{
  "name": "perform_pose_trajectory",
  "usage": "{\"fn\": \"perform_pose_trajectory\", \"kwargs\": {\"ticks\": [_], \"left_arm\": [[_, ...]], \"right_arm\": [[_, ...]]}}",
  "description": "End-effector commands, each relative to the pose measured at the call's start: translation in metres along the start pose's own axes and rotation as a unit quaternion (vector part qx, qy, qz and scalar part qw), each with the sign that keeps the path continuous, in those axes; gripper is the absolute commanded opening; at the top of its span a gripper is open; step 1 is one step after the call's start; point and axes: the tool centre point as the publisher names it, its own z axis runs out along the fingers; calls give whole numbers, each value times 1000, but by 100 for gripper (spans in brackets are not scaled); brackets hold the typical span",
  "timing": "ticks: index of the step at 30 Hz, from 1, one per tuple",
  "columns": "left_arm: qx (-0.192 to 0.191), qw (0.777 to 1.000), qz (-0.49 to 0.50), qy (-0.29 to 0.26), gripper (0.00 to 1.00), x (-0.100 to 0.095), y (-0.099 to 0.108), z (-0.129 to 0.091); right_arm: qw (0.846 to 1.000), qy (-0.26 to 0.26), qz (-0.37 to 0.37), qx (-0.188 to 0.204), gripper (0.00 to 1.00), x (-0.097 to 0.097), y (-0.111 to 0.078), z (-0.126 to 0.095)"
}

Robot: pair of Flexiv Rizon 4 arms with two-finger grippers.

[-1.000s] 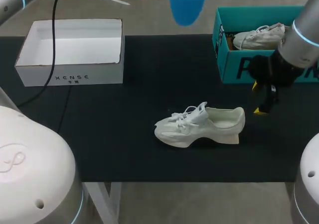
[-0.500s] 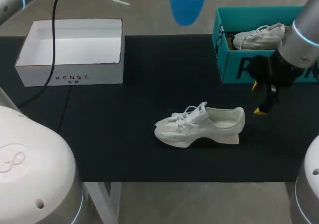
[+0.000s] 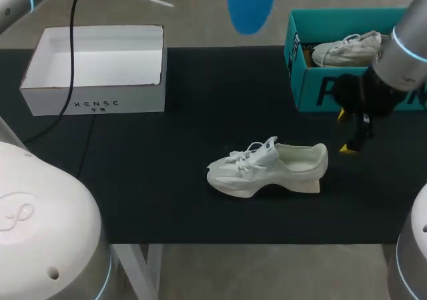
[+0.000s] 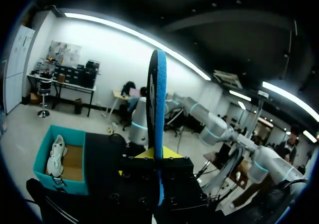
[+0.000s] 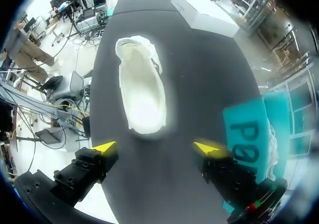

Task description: Take the shoe out of the shoebox, open the shoe tongue, remove and reinsert the insole, then place the shoe into the shoebox

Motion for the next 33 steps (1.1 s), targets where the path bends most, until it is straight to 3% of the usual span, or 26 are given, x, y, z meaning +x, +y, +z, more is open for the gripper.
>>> {"fn": "perform_pose_trajectory", "kwargs": {"ticks": [1,10,15,23,33], "left_arm": [[0,1000,0,1,0,-1,0,-1],[-1,1000,0,-31,0,12,-8,27],[2,999,-14,-40,0,19,0,39],[18,999,-28,-41,0,16,12,29],[8,999,-27,-36,0,4,5,17]], "right_arm": [[1000,-1,0,0,100,1,0,0],[1000,-1,0,0,100,1,0,0],[1000,-1,0,0,100,1,0,0],[1000,-1,0,0,100,1,0,0],[1000,-1,0,0,100,1,0,0]]}}
